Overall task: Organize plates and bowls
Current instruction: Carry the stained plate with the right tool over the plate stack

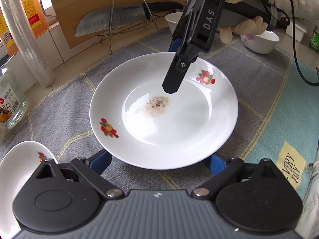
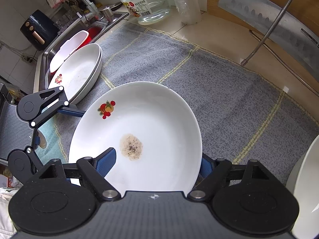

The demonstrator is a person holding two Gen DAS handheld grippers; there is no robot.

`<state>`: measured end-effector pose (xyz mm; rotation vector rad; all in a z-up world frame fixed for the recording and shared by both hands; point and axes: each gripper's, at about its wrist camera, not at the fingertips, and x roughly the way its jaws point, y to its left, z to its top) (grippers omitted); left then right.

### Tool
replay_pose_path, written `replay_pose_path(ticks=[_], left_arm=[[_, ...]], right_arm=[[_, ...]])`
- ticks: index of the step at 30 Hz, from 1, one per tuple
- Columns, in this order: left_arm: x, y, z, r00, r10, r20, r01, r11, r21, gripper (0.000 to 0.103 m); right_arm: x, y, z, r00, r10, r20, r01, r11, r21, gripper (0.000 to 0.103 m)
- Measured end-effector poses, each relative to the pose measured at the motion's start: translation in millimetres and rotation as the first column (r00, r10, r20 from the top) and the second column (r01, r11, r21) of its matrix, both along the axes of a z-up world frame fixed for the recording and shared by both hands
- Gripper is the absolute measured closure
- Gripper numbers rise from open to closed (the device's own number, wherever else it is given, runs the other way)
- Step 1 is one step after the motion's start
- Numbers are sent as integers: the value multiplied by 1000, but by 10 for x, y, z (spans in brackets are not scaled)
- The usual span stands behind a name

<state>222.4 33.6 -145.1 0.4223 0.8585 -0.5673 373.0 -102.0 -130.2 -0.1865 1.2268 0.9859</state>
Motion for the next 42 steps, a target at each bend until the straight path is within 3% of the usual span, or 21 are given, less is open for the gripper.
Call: replay_pose_path(ticks=[20, 27, 42], left_arm=[[-145, 27, 205, 1000, -5, 11, 5, 1000, 7, 5], [-221, 207, 303, 1000, -19, -11, 19, 1000, -18, 5], [-361, 820, 502, 1000, -18, 25, 18, 1000, -16, 6]], right_arm=[[-173, 22, 228, 1000, -16, 24, 16, 1000, 4, 15], [-319, 159, 387, 998, -52, 37, 52, 999, 8, 15], [-445, 763, 561, 996, -68, 63, 67, 998, 15, 15]])
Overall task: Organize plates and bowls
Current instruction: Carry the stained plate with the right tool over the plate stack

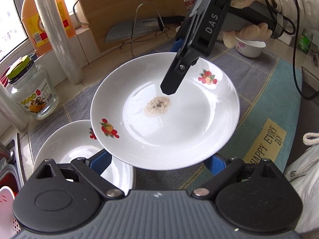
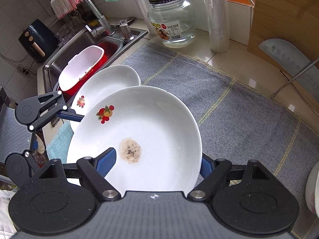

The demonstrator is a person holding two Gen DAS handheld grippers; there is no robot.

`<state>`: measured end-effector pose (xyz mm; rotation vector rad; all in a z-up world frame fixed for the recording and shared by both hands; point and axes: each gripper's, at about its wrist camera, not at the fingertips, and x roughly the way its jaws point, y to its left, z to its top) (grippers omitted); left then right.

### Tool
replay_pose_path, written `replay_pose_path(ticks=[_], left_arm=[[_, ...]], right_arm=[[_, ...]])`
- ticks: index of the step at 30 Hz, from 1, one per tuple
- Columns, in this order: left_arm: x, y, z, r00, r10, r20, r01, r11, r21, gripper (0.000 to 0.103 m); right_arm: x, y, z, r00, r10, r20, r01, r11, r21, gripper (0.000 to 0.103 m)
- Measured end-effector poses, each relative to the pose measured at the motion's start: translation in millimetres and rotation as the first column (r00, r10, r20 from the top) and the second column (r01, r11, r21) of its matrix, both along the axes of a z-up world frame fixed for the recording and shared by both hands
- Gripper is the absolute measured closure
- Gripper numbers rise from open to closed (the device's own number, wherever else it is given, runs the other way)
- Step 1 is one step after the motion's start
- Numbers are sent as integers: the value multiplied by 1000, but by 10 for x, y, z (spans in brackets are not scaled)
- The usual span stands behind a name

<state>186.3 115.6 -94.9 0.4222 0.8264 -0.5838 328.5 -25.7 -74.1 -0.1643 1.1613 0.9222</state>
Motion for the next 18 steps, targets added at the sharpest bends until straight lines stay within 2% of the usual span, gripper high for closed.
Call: replay_pose_path(ticks=[18], left_arm=[[-121, 783, -59, 993, 114, 0, -114, 993, -19, 6]], right_arm=[[61, 961, -37, 996, 87, -3, -87, 996, -12, 15]])
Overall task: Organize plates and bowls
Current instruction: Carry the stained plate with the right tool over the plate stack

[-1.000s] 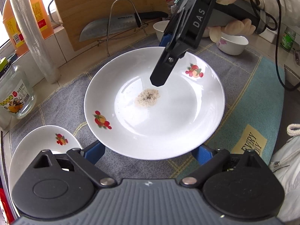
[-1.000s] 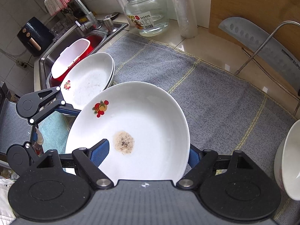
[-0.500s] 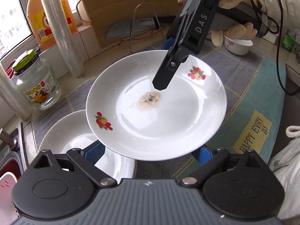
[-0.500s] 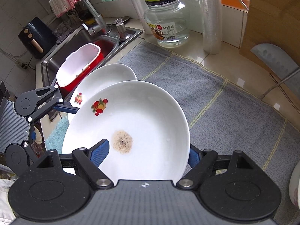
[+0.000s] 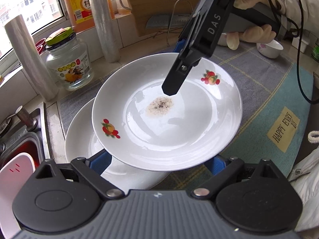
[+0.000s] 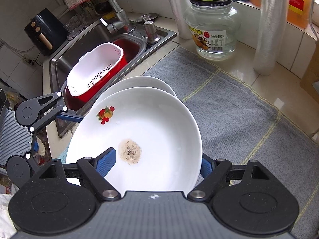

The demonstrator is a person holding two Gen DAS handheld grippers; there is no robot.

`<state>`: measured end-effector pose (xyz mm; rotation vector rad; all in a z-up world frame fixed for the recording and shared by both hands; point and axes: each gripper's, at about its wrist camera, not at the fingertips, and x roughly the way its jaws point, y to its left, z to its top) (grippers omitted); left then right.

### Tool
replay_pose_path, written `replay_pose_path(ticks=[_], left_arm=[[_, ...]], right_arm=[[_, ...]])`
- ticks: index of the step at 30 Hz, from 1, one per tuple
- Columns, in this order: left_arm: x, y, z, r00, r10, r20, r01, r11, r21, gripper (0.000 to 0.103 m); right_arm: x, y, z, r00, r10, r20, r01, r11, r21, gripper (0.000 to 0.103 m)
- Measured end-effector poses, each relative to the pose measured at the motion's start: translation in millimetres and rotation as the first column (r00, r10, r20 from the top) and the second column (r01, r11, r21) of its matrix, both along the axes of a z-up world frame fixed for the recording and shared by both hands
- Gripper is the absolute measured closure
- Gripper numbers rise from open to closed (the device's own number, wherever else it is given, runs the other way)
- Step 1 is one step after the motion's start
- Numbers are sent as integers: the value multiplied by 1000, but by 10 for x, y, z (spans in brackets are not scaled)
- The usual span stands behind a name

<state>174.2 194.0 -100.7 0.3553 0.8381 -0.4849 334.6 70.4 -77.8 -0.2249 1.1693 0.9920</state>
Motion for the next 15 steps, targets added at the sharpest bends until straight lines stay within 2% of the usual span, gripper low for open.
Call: replay_pose_path(ticks=[15], left_arm=[[13, 310, -74, 999, 44, -21, -44, 999, -2, 6]], right_arm=[[66, 448, -129, 999, 43, -22, -44, 999, -16, 15]])
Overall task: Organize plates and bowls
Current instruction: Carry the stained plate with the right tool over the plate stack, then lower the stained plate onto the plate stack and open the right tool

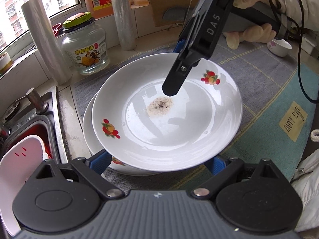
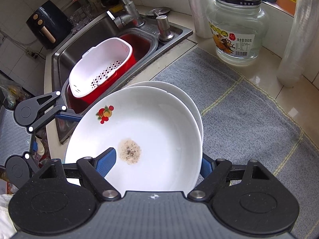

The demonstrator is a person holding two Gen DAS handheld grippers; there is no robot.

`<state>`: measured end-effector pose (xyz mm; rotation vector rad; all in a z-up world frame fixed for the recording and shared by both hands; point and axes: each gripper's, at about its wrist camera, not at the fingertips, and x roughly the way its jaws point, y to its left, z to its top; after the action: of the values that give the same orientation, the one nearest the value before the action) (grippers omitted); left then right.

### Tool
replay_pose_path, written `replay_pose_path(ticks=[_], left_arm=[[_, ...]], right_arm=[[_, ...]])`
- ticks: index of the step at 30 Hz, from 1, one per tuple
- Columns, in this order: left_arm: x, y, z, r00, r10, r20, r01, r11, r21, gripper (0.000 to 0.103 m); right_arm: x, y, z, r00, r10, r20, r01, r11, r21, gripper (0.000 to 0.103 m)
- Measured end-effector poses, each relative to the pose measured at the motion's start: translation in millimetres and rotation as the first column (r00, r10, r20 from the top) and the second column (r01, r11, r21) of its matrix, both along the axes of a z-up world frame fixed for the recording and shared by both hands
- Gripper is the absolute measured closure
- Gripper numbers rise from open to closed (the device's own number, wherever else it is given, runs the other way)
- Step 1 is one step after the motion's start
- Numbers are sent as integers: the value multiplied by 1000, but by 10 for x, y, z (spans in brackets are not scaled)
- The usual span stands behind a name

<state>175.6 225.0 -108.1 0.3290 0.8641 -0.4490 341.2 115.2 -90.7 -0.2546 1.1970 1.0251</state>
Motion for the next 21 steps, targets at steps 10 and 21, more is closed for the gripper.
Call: replay_pose_path(ticks=[10, 21], left_arm=[[72, 26, -43, 1000, 5, -27, -5, 1000, -4, 6], [135, -17, -65, 999, -15, -30, 16, 999, 30, 6]], right_arm=[[33, 56, -16, 1000, 4, 2, -4, 1000, -9, 14], [27, 83, 3, 1000, 0, 18, 0, 999, -45, 14]])
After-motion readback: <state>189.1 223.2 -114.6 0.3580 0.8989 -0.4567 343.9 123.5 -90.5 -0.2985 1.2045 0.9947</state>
